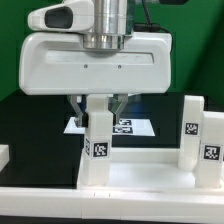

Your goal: Assemble desk

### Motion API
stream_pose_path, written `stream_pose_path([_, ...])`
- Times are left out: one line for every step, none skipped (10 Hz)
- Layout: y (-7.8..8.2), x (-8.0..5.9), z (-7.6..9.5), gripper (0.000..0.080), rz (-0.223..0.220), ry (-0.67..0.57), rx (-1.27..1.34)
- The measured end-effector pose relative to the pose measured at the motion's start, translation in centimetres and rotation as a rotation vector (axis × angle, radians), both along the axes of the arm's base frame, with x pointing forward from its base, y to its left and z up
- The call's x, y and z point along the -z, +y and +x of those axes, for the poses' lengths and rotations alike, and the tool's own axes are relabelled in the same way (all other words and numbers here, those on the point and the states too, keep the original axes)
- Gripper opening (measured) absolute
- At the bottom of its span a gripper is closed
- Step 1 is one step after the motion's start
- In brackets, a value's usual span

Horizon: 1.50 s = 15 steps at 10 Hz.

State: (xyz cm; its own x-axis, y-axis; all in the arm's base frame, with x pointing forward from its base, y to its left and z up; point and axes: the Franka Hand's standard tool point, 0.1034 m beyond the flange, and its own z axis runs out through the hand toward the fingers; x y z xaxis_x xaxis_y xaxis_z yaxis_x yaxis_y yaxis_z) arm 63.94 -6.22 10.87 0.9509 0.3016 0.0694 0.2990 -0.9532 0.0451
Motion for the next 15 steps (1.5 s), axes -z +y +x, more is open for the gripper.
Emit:
stream_pose_path([0.03,0.0,0.0,0.029,0.004,-0.001,0.031])
stream_pose_path([0.04,0.01,0.0,0.029,0.013,-0.003,0.135])
stream_pose_path([0.01,0.03,-0.02,0.029,0.02,-0.005,0.205])
stream_pose_path([0.08,0.03,-0.01,0.029,0.031,-0.008,0.321])
stream_pose_path([0.3,0.03,0.04,0.029,0.042,-0.013,0.448])
stream_pose_path([0.34,0.04,0.03,0.029,0.053,-0.014,0.542])
stream_pose_path([0.29,0.05,0.02,0.029,0.066,-0.015,0.622])
stream_pose_path([0.31,0.05,0.03,0.029,0.079,-0.016,0.727])
stream_pose_path([0.27,0.04,0.03,0.029,0.094,-0.017,0.835])
stream_pose_path([0.29,0.04,0.04,0.029,0.103,-0.017,0.914])
stream_pose_path([0.27,0.03,0.05,0.029,0.119,-0.017,1.03])
stream_pose_path([0.3,0.03,0.06,0.029,0.13,-0.016,1.128])
stream_pose_path([0.35,0.03,0.06,0.029,0.14,-0.014,1.23])
stream_pose_path([0.44,0.03,0.06,0.029,0.147,-0.013,1.312])
stream_pose_path([0.52,0.03,0.08,0.029,0.152,-0.013,1.369])
